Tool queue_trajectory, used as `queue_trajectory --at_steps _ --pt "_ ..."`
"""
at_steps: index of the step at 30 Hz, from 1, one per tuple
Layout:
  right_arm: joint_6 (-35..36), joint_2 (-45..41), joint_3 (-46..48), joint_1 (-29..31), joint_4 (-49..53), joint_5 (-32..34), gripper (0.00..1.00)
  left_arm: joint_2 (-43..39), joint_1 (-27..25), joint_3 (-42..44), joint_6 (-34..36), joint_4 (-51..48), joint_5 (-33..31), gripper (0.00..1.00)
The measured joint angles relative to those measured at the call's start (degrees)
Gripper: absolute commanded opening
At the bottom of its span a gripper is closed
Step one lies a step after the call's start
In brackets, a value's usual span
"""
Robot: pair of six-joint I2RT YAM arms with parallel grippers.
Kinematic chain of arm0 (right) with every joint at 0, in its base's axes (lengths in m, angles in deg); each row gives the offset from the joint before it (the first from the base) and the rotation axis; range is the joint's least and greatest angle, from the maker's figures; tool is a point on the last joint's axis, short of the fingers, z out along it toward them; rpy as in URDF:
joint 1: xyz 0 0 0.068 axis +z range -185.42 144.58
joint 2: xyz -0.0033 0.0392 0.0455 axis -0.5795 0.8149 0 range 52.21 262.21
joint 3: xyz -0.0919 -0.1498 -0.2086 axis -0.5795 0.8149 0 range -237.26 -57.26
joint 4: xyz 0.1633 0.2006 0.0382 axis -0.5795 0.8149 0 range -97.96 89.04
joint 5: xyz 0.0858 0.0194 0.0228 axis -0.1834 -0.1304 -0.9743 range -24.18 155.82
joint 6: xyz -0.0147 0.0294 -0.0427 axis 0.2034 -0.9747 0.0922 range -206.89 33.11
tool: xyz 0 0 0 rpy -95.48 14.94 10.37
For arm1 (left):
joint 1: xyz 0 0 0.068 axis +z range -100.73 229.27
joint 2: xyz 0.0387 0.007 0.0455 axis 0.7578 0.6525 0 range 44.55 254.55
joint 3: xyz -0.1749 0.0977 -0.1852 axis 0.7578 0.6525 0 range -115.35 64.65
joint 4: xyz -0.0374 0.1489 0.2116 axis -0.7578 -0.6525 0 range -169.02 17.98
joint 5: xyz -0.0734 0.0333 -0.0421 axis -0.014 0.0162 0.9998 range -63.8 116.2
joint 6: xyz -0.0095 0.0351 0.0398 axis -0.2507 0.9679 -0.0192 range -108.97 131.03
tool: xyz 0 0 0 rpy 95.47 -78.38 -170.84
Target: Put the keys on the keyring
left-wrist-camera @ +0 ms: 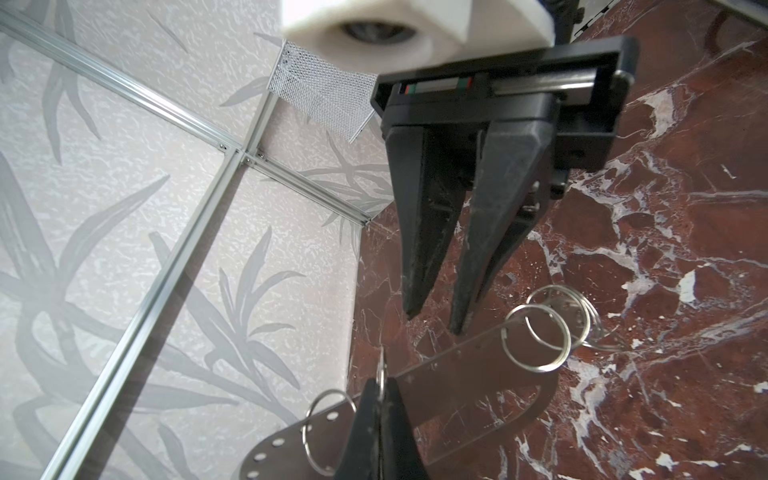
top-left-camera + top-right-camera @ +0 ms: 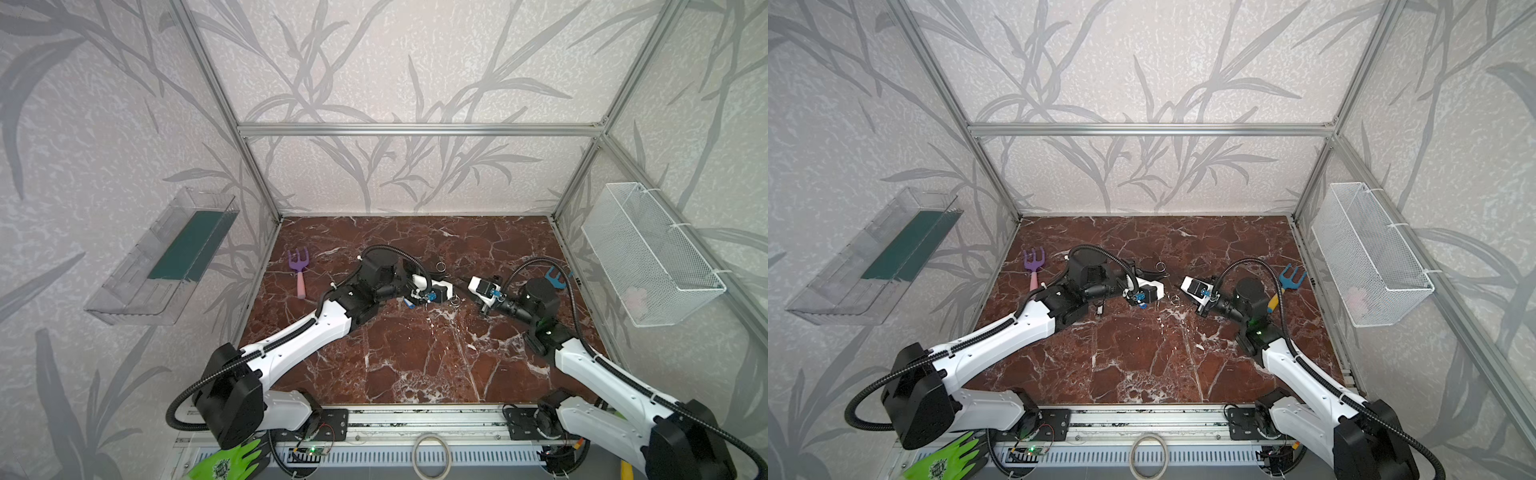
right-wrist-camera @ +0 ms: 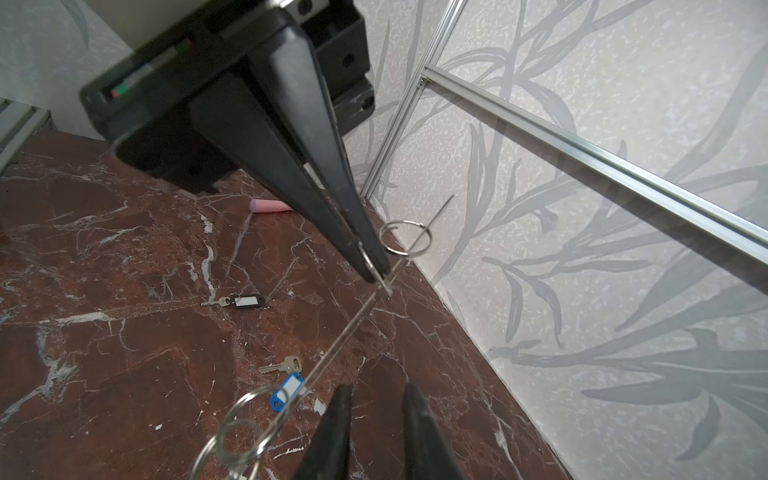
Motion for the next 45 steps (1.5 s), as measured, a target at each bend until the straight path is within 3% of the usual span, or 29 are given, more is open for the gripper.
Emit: queue_trajectory --at_steps 12,28,36,45 --pt "-4.42 0.0 -0.02 0.0 -6.14 -1.9 0.31 -0.68 -1.22 0.0 4.83 0.31 -0.66 0.0" --pt "-8.48 0.28 -0.76 0.0 -11.47 -6.1 0.19 -1.16 -1.57 0.0 3.23 0.09 0.39 0.0" --pt "-7.58 0.28 -2.62 0.0 -7.45 -9.16 0.21 -1.2 -1.57 -0.02 2.05 -0.74 1.44 0.0" --pt "-0.28 -1.29 -6.45 -0.04 5.22 -11.21 0.19 -1.49 -1.57 -0.85 1.73 -5.38 3.13 0.0"
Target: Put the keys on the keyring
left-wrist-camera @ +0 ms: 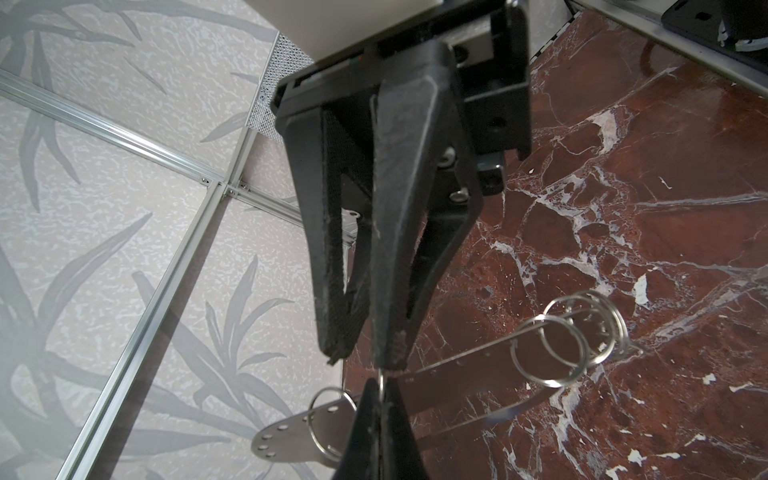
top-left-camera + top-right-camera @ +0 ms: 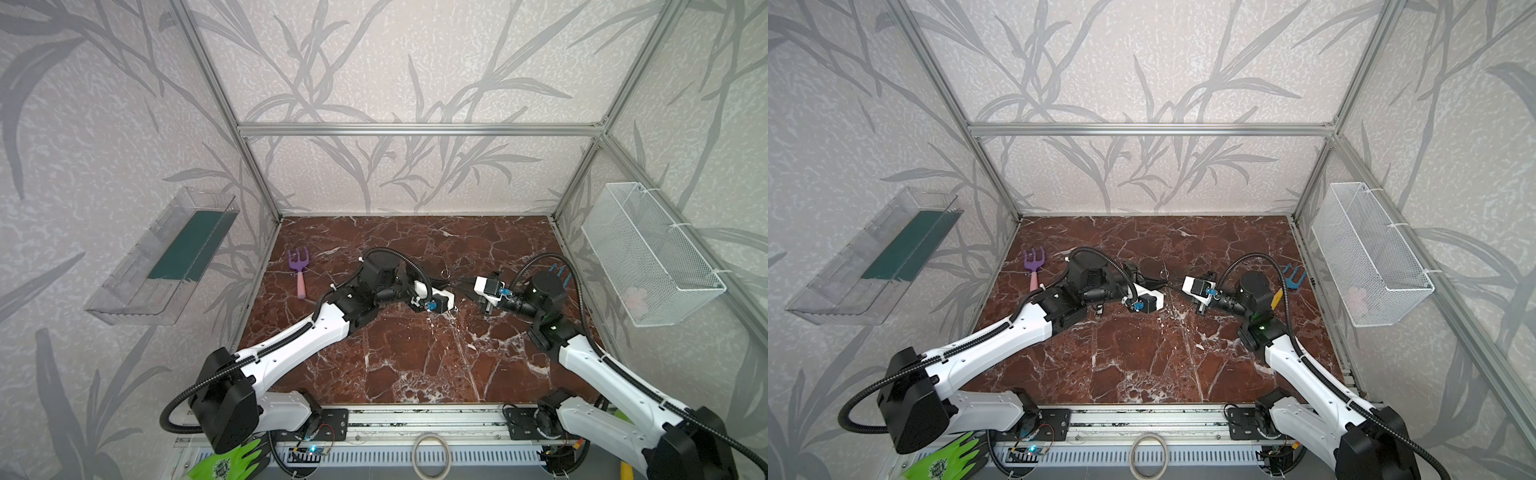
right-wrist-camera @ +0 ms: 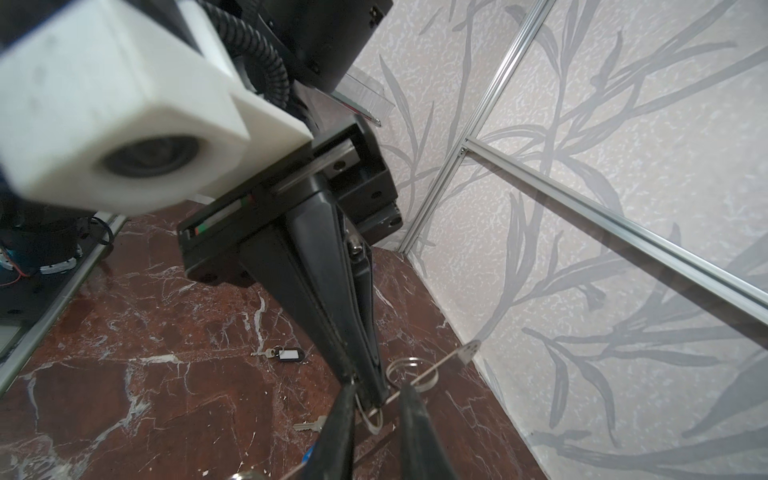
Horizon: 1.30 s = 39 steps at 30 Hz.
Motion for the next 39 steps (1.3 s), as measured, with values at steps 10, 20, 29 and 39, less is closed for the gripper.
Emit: queue_trajectory --at_steps 10,20,29,39 --pt "5.6 -1.36 -3.78 -0.61 10.78 -2.05 0.19 -0.85 0.0 -1.57 -0.13 -3.72 1.81 0.0" --pt "11.56 -1.36 -8.26 -0.63 21.64 -4.07 0.18 -0.98 0.07 -3.45 -0.09 -7.48 3.58 0.0" --pt "13.31 -0.96 -10.43 -0.63 27.04 -6.47 0.16 -1.05 0.07 -3.78 -0.09 -9.05 4.46 0.0" --pt "13.97 1.36 -11.65 -0.63 28.7 -7.96 0.13 -1.05 0.07 -4.22 0.17 -10.43 5.42 0.0"
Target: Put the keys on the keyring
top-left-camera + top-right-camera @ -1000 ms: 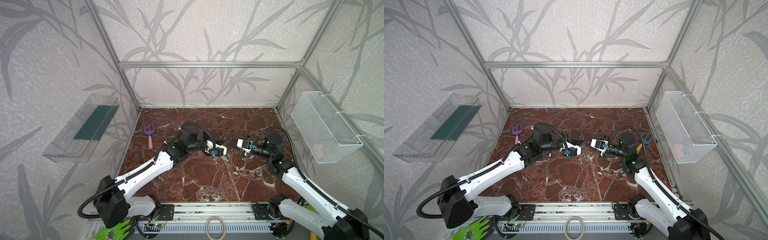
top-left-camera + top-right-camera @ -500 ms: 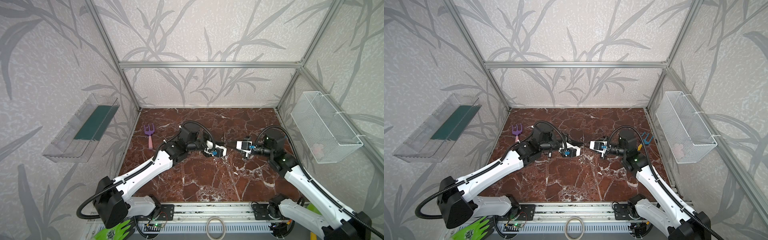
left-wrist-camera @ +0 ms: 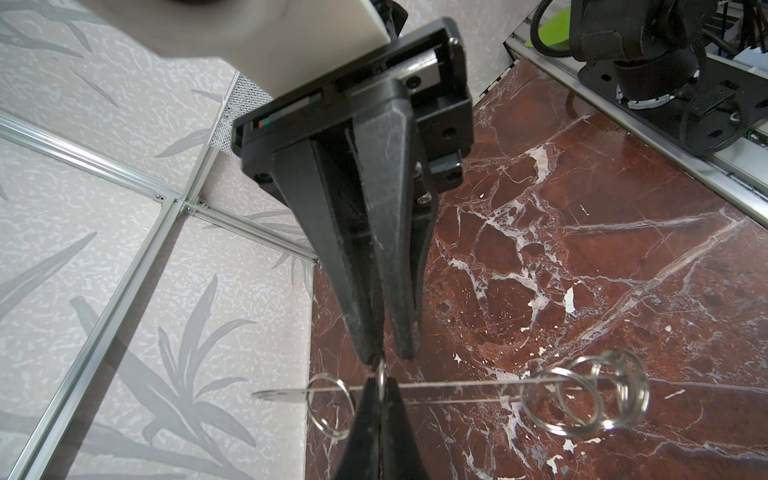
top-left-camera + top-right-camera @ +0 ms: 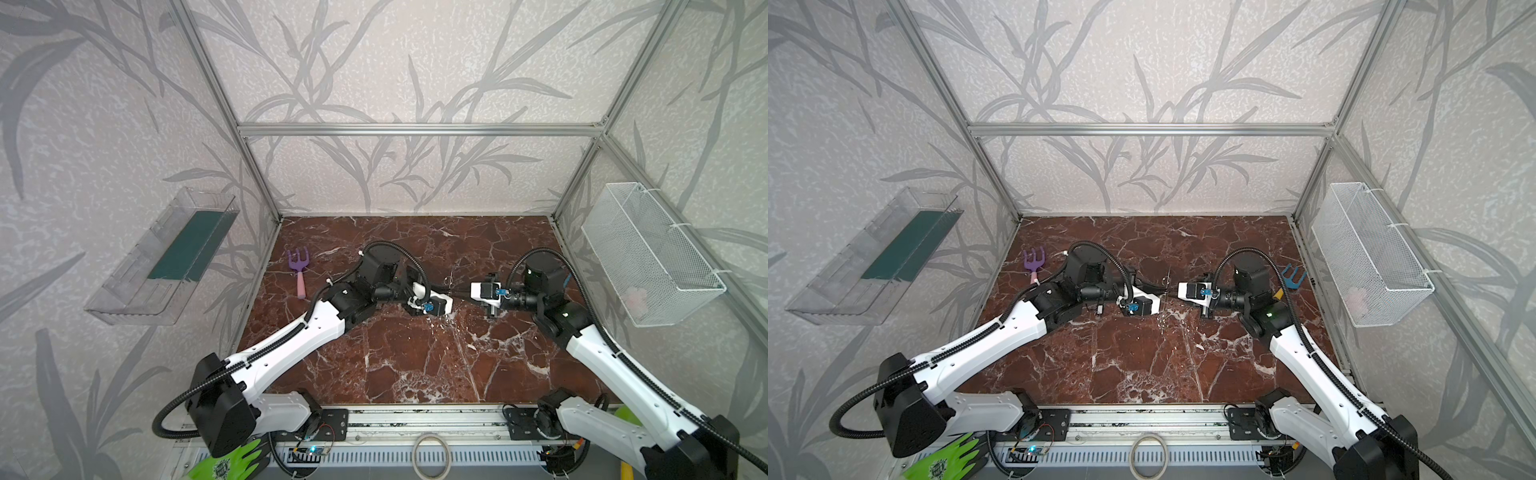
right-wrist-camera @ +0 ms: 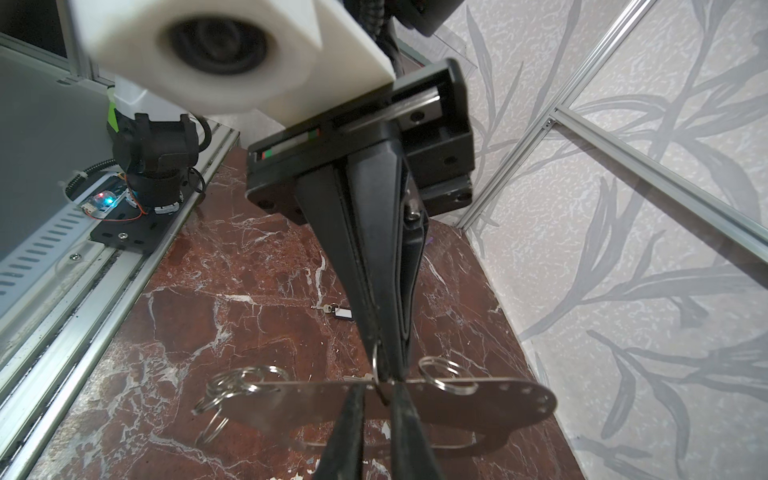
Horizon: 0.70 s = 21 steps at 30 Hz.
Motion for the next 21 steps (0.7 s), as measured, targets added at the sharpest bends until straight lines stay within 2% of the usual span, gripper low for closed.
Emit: queue_trajectory --at_steps 6,13,21 --pt "0.02 0.33 -0.42 0.0 -0.04 -0.42 0.11 0.02 0.0 -1.07 0.79 -1.14 0.46 0.0" --pt "-0.15 0.83 -0.44 -0.11 -0.15 -0.44 0.0 0.02 0.0 -1.36 1.49 -2.82 0.46 0.0" --pt "-2.67 0.9 -0.24 0.81 -2.71 2.78 0.0 0.04 0.22 -1.62 1.2 -2.34 -0.76 0.0"
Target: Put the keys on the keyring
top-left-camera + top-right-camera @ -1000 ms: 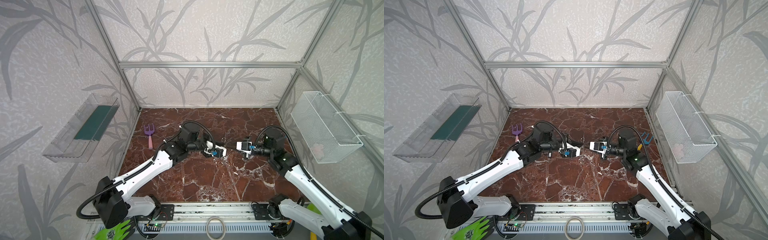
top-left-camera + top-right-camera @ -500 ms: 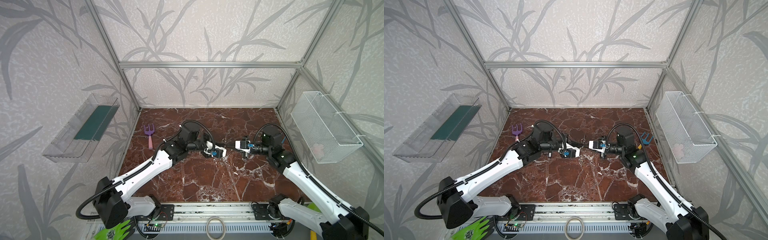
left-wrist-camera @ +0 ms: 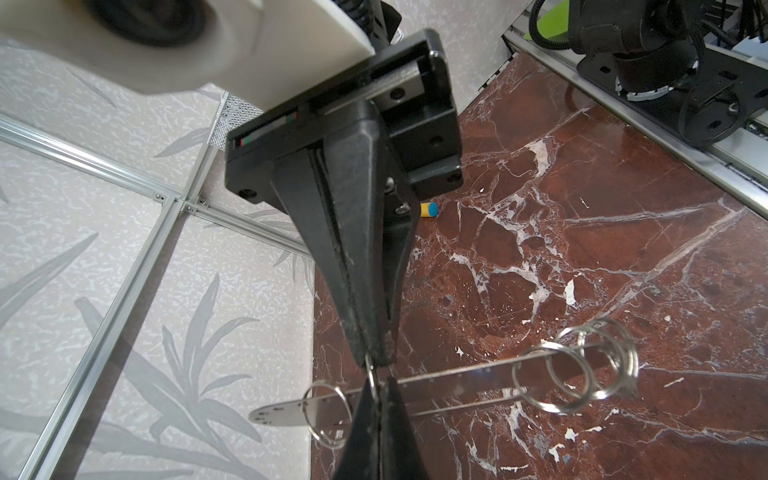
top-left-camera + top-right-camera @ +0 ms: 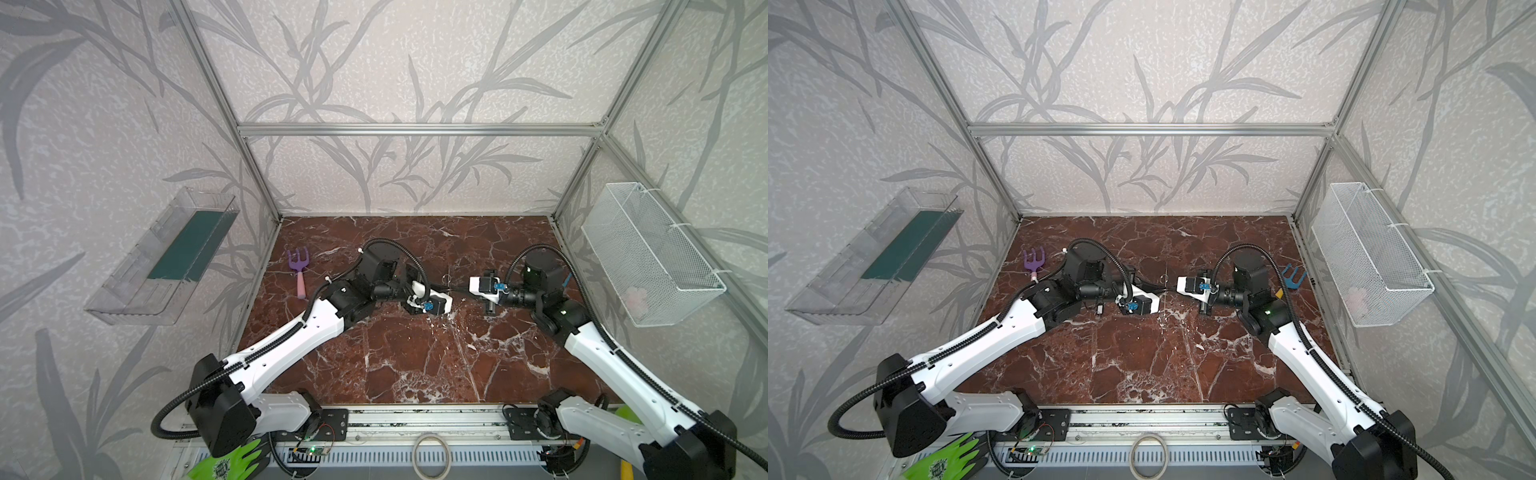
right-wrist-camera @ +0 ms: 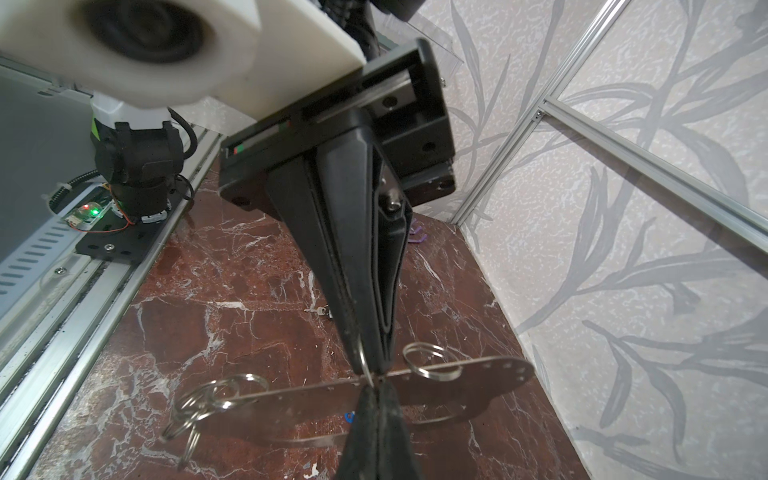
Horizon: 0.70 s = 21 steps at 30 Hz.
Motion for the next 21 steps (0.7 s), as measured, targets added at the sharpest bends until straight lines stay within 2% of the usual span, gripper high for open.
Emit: queue_trajectory --at_steps 11,19,21 --pt "0.22 -0.66 1.66 4.26 -3.3 10.95 0.0 0.17 0.59 0.0 -2.95 -0.02 -1.99 0.0" --pt "3.02 -0.74 1.75 7.02 -3.26 17.62 0.0 0.44 0.94 0.0 -5.14 -0.02 -2.84 0.0" --pt "3.3 -0.74 1.75 7.34 -3.28 18.64 0.07 0.44 0.94 0.0 -5.35 0.0 -3.32 0.0"
